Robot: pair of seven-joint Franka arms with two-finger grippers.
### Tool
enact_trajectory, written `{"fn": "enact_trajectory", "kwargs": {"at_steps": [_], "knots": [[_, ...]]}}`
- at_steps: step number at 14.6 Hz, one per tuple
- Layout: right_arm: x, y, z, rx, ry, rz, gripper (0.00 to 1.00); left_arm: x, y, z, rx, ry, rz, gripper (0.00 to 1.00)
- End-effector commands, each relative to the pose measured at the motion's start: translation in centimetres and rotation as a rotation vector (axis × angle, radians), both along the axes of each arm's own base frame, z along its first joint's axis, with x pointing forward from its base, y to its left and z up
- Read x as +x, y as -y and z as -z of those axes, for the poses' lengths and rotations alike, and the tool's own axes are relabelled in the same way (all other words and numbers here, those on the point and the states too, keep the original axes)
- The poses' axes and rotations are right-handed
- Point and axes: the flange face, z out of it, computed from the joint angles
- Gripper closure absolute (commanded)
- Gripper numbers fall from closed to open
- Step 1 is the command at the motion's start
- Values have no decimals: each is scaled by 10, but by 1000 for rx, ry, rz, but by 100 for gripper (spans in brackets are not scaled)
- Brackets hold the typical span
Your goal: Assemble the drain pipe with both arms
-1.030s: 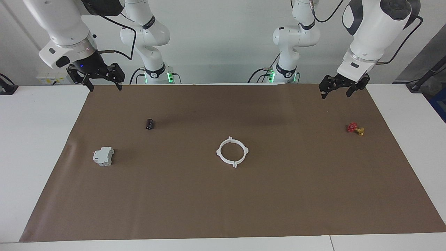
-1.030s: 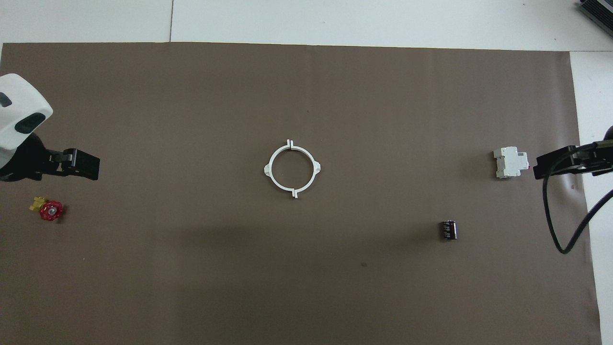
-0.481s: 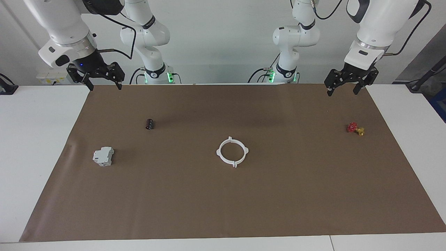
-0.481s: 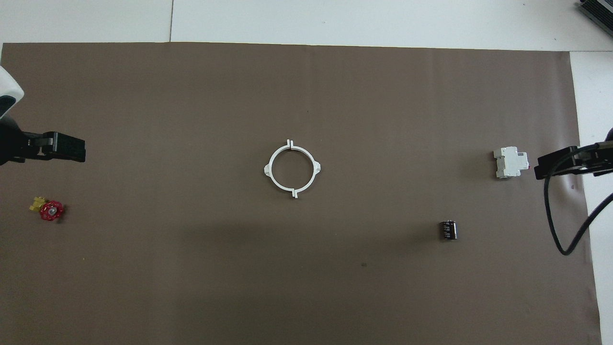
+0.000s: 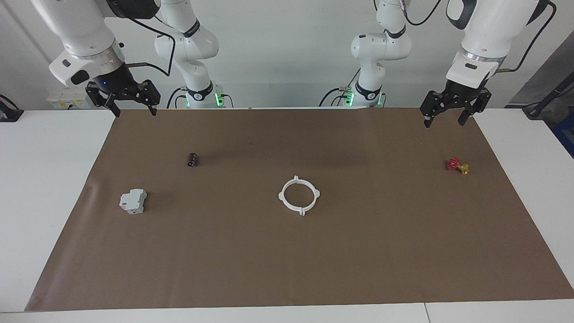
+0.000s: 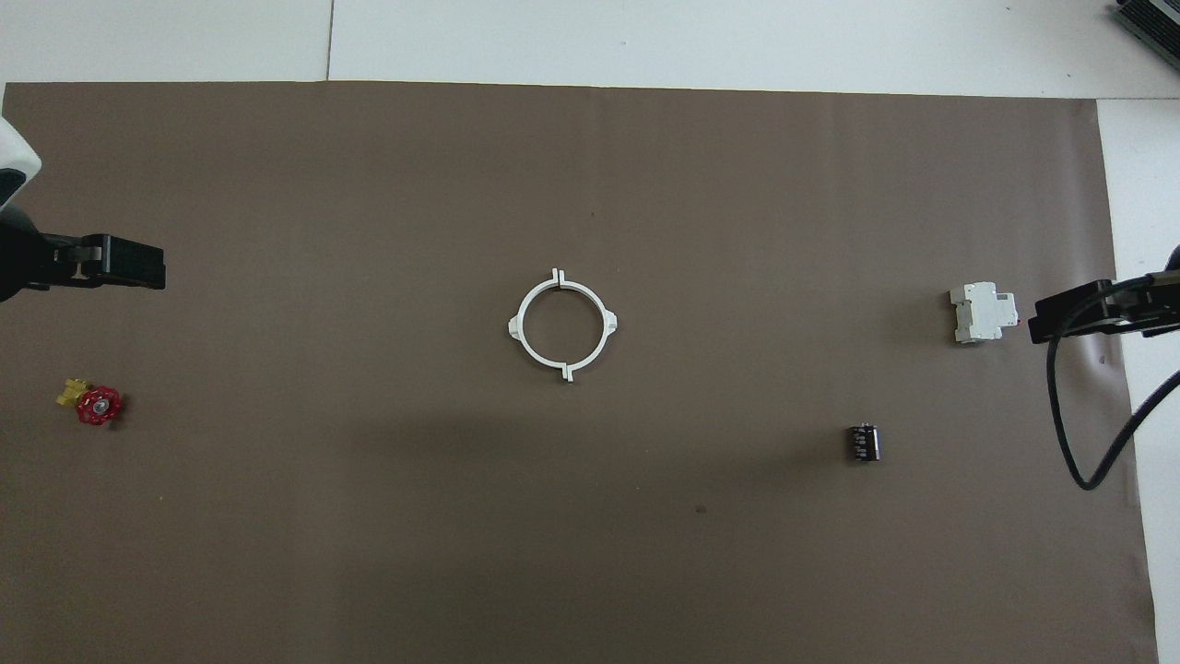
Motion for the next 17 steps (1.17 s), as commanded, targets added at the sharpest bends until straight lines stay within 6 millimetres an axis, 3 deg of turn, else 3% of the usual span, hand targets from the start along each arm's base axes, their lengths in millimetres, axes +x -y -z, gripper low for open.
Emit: {"fn": "enact_trajectory", "kwargs": {"at_steps": [1, 6, 9, 12, 17], "knots": [[-7, 0, 0, 14, 10, 18, 0, -1, -2, 4, -50, -1, -25, 0], [-7, 0, 0, 14, 10, 18, 0, -12, -4, -6, -66, -140, -31, 0], [-7, 0, 1, 14, 9, 18, 0, -5, -9, 9, -58, -210, -41, 0], [-7, 0, 1, 14, 9, 18, 0, 0, -10, -2, -62, -206, -43, 0], [-7, 0, 0, 14, 12, 18, 0, -11, -5, -12, -54, -195, -33, 0]]}}
